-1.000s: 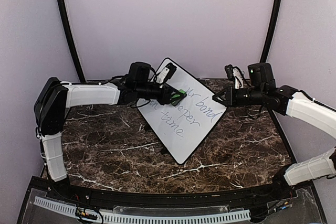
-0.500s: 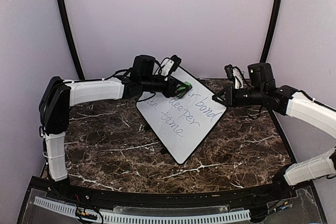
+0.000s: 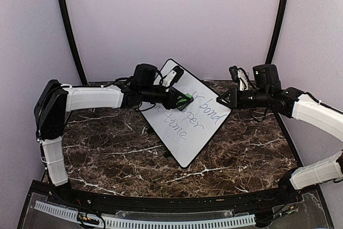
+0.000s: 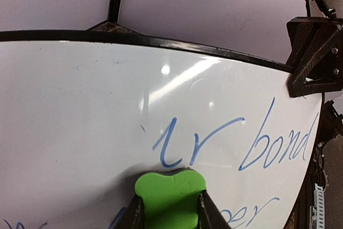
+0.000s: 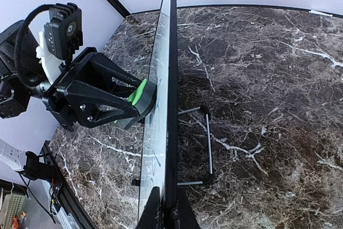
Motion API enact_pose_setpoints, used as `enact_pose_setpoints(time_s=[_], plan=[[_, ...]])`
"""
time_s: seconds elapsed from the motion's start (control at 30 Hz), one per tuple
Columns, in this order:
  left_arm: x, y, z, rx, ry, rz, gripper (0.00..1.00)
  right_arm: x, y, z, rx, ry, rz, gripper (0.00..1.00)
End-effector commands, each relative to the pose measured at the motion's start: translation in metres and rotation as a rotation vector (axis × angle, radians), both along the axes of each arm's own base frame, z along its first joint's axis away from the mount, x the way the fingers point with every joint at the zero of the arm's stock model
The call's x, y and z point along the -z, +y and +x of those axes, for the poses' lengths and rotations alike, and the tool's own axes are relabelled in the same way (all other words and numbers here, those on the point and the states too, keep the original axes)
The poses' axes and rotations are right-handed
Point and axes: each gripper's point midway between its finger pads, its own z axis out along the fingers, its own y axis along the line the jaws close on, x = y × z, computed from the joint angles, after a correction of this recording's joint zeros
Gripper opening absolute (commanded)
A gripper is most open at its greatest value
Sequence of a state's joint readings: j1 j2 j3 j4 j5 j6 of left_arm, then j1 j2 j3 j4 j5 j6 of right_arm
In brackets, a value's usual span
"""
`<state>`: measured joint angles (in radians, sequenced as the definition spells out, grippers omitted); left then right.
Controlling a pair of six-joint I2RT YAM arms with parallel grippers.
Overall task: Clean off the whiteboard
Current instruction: Erase the whiteboard from the whiteboard stand.
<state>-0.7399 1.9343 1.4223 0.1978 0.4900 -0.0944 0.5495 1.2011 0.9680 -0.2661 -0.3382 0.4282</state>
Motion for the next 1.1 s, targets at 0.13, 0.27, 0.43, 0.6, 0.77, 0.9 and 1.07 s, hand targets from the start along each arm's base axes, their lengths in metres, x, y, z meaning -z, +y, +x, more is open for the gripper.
enact_pose_setpoints(time_s=[0.13, 0.27, 0.43, 0.6, 0.77, 0.9, 1.07], plan=[[0.012, -0.021, 0.028, -0.041, 0.025, 0.08, 0.09, 0.01, 0.043, -0.055, -0.336, -0.056, -0.011, 0.0], [0.012, -0.022, 0.037, -0.06, 0.03, 0.074, 0.09, 0.012, 0.042, -0.056, -0.335, -0.053, -0.014, 0.0], [0.036, -0.014, 0.021, -0.046, 0.074, 0.114, 0.09, 0.012, 0.043, -0.055, -0.336, -0.055, -0.013, 0.0], [0.053, 0.002, -0.003, -0.043, 0.092, 0.138, 0.09, 0.014, 0.045, -0.054, -0.342, -0.051, -0.009, 0.0], [0.075, 0.014, -0.017, -0.048, 0.123, 0.167, 0.09, 0.014, 0.047, -0.053, -0.346, -0.047, -0.006, 0.0], [0.063, 0.007, -0.01, -0.044, 0.1, 0.148, 0.09, 0.016, 0.048, -0.053, -0.346, -0.042, -0.009, 0.0], [0.031, -0.012, 0.01, -0.034, 0.043, 0.116, 0.09, 0.011, 0.047, -0.052, -0.343, -0.049, -0.01, 0.0]])
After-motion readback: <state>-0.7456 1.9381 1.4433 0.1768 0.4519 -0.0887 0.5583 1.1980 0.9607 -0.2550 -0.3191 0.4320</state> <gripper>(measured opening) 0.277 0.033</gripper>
